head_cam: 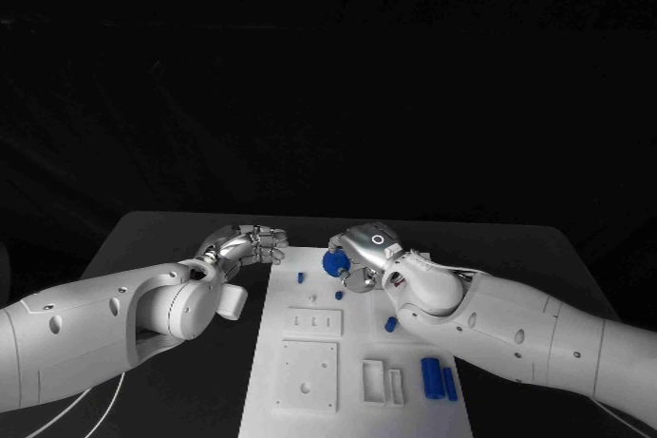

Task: Assemble the parts on the task board

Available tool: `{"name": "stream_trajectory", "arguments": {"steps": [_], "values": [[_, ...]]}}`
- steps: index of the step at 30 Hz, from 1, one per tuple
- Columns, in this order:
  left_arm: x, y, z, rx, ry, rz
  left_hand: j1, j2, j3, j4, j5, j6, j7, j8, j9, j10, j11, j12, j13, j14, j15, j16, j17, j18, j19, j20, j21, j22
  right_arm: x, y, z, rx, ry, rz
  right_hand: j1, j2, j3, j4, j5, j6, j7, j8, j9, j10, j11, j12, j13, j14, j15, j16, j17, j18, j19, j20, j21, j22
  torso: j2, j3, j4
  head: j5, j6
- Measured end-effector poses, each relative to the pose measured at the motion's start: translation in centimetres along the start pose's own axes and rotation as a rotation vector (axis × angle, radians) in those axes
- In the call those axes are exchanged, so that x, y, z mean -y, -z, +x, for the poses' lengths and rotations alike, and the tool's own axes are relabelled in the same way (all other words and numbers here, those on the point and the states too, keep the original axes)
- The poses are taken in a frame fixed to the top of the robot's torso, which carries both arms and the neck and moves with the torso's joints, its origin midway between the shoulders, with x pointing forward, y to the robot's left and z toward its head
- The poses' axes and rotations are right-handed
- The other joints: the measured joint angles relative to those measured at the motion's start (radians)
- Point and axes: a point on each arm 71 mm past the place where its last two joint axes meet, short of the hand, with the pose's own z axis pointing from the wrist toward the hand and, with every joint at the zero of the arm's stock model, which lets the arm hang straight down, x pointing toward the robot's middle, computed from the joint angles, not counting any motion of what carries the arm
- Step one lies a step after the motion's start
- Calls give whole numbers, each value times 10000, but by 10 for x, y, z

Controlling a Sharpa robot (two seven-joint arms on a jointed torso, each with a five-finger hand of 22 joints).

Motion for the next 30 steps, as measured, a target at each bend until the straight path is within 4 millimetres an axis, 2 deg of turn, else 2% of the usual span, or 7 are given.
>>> {"name": "stream_trajectory", "arguments": {"steps": [8, 24, 30], "values": [[0, -1, 3, -53, 3, 4, 0, 0, 0, 0, 0, 0, 0, 0, 0, 0, 0, 0, -1, 0, 0, 0, -1, -2, 0, 0, 0, -1, -10, -7, 17, -349, 229, -95, -26, -26, 0, 0, -1, 14, -8, 0, 0, 0, 0, 0, 0, 0, 0, 0, -1, 0, 15, 15, 0, 0, 14, -5, 22, 4, -24], [0, -2, 5, -96, 5, 0, 0, 0, 0, 0, 0, 0, 0, 0, -9, 0, 0, 0, 7, 0, 0, 0, 7, -12, 0, 0, 0, -2, -12, -13, 27, -611, 425, -4, -26, -26, -28, 25, -30, 30, 2, 0, 0, 0, 0, 0, 0, -1, 1, 0, 7, 0, 16, 16, 0, 0, 17, -1, 44, 14, -56], [0, -2, 5, -87, 4, -2, 0, 0, 0, 0, 0, 0, 0, 0, -8, 0, 0, 0, 7, 0, 0, 0, 6, -18, 0, 0, 0, -3, -10, -13, 29, -749, 469, 54, -47, -47, -57, 52, -30, 33, 2, 0, 0, 0, 0, -78, -1, -1, 1, 0, 7, -1, 16, 17, 0, 0, 17, 12, 39, 38, -56]]}}
